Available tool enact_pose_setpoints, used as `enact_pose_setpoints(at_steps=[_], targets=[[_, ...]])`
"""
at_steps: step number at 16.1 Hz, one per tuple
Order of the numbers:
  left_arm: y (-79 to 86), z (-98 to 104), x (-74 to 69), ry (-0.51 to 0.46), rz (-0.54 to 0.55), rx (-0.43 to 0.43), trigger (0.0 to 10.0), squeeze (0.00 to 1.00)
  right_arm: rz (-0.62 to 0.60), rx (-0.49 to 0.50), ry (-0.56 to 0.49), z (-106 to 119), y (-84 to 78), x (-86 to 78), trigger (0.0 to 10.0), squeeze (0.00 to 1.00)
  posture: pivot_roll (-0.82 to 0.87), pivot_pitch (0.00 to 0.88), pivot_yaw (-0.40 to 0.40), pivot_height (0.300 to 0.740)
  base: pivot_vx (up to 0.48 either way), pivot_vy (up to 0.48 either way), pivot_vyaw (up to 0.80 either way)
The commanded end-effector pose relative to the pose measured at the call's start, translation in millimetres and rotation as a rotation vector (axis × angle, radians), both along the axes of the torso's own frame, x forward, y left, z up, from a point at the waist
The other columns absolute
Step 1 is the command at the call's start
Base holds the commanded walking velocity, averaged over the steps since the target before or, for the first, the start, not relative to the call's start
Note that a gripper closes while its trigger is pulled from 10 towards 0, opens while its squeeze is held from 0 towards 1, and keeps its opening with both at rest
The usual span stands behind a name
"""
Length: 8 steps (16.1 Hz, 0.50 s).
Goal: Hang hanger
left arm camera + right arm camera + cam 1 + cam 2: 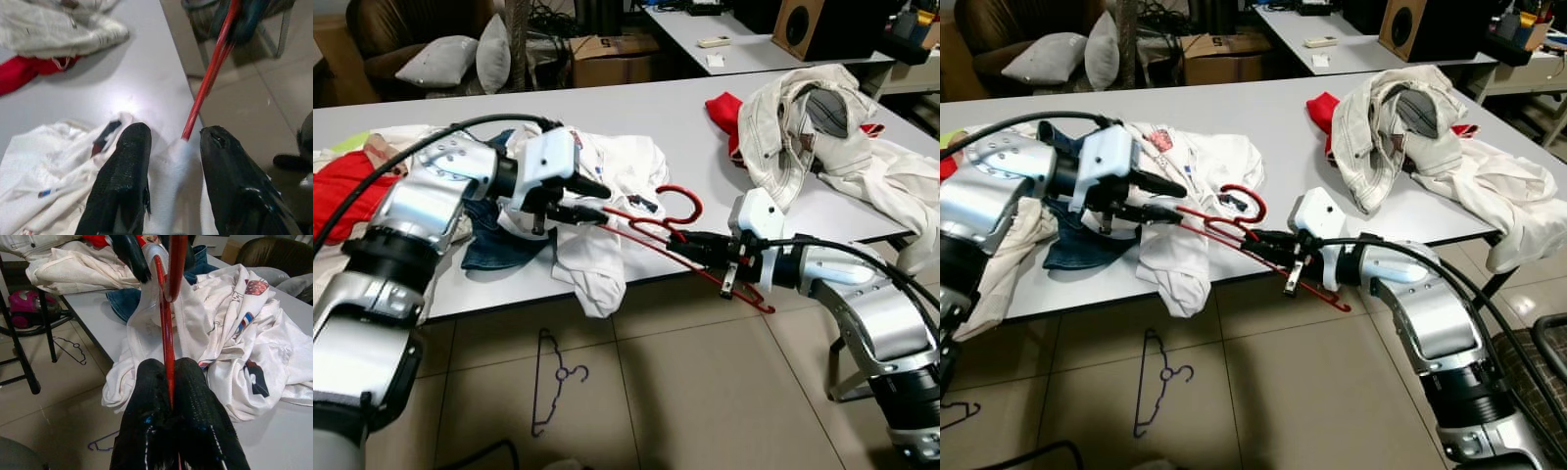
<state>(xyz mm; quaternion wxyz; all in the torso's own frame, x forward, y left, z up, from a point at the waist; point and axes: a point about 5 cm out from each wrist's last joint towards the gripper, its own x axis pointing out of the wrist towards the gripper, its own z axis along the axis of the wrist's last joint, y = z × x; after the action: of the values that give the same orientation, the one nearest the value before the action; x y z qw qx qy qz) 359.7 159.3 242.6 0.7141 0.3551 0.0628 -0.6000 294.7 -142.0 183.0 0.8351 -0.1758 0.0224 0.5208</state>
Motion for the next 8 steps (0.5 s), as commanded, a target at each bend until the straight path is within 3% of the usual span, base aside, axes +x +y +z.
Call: enact_pose_setpoints(at_steps=[1,7,8], targets=[[0.2,2.1,4.5,-0.032,0.011,0.04,10.0,0.0,0.026,0.006,-0.035,6.8,0.7,-1.8,10.0,0.0,-0.06,0.0,0.035,0.74,0.0,0.0,0.0],[6.9,4.5,8.9,0.006,-0.024,0.072,10.0,0.0,0.048,0.005,-0.046,8.2,1.4,-2.9,10.0,0.0,-0.06,0.0,0.035,0.74,0.0,0.0,0.0],[7.3,4.6,8.5,0.02,-0.04,0.071,4.5,0.0,0.051,0.004,-0.046,8.2,1.1,-2.9,10.0,0.0,-0.06,0.0,0.033,0.74,0.0,0.0,0.0]])
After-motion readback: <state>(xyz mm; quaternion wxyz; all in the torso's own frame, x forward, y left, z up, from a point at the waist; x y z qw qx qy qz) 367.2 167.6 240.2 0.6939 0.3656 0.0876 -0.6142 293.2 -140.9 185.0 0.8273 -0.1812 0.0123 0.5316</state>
